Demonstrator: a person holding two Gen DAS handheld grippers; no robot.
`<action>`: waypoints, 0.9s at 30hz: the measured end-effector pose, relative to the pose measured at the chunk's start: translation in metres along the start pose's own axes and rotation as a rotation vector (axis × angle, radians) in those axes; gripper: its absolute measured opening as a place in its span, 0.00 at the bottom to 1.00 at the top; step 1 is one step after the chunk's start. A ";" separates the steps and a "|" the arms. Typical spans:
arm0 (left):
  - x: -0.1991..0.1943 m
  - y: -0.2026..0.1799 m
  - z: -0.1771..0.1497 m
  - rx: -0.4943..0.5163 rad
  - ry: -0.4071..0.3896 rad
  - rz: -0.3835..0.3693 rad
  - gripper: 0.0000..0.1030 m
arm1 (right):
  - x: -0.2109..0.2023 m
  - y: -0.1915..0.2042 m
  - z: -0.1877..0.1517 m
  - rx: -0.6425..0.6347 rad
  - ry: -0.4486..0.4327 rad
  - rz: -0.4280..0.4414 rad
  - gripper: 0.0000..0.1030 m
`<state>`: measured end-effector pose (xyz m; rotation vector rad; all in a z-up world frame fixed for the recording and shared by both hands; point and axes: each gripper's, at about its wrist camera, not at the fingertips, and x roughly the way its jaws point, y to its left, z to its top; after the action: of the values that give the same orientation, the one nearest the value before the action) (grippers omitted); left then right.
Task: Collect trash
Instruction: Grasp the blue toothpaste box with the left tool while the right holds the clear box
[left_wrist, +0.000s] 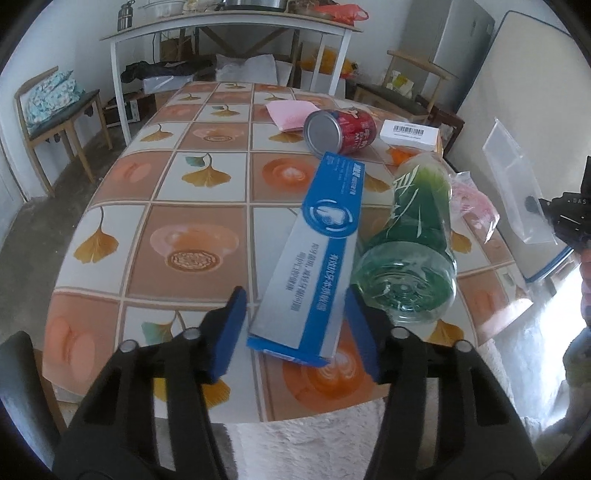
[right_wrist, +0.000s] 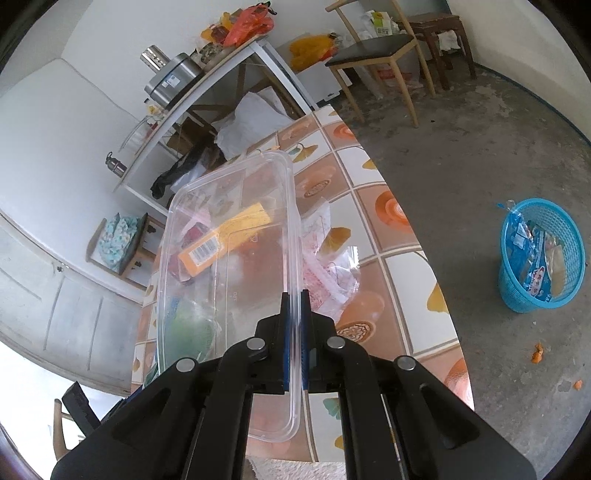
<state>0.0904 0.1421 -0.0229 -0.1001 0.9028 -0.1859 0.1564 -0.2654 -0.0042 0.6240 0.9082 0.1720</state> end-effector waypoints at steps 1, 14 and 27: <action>-0.001 0.000 -0.001 -0.002 -0.006 0.003 0.47 | -0.001 0.000 -0.001 -0.002 0.000 0.002 0.04; -0.031 0.034 -0.025 -0.130 -0.012 0.050 0.43 | -0.003 0.014 -0.001 -0.019 -0.003 0.015 0.04; -0.026 0.023 -0.005 -0.027 0.006 0.111 0.65 | -0.005 0.012 -0.003 0.004 -0.001 0.015 0.04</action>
<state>0.0734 0.1695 -0.0097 -0.0741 0.9149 -0.0705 0.1528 -0.2566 0.0046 0.6347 0.9035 0.1838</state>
